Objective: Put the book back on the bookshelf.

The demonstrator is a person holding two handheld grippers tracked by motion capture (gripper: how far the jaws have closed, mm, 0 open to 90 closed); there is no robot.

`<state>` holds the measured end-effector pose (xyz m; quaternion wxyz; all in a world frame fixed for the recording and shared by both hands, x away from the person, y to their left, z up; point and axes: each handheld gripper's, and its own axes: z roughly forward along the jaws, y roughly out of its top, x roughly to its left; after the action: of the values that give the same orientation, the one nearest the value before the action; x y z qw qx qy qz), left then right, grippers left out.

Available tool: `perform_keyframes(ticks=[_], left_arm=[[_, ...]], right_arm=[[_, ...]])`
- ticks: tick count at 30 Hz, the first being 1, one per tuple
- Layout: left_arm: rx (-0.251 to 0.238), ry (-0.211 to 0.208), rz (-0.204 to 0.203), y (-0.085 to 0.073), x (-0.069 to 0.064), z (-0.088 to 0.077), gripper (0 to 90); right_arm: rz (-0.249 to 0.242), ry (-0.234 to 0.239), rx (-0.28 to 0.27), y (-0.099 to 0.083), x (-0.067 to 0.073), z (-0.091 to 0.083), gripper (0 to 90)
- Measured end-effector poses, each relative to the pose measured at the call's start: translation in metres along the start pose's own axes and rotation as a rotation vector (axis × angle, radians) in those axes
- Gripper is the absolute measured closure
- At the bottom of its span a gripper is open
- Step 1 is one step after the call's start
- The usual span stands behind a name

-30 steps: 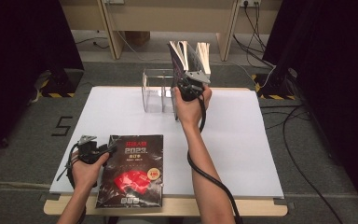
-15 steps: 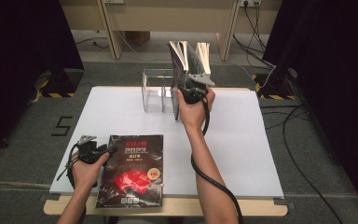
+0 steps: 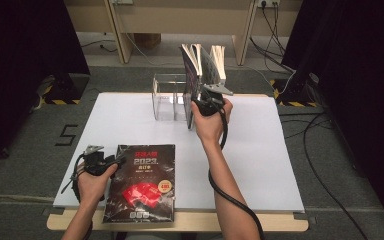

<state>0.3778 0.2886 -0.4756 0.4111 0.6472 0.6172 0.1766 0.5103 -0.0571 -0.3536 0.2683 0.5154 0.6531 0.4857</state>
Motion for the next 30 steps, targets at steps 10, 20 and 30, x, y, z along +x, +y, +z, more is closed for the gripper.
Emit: perform_keyframes(ticks=[10, 20, 30], left_arm=[[0.008, 0.003, -0.007, 0.000, 0.002, -0.001, 47.6], [0.046, 0.017, -0.012, -0.001, 0.006, 0.000, 47.6], [0.064, 0.033, -0.014, -0.003, 0.010, 0.001, 53.4]], right_arm=[[-0.007, 0.007, 0.022, -0.004, -0.002, -0.008, 57.0], [0.006, 0.037, 0.129, -0.014, -0.011, -0.018, 56.8], [0.003, 0.066, 0.217, -0.031, -0.012, -0.016, 58.1]])
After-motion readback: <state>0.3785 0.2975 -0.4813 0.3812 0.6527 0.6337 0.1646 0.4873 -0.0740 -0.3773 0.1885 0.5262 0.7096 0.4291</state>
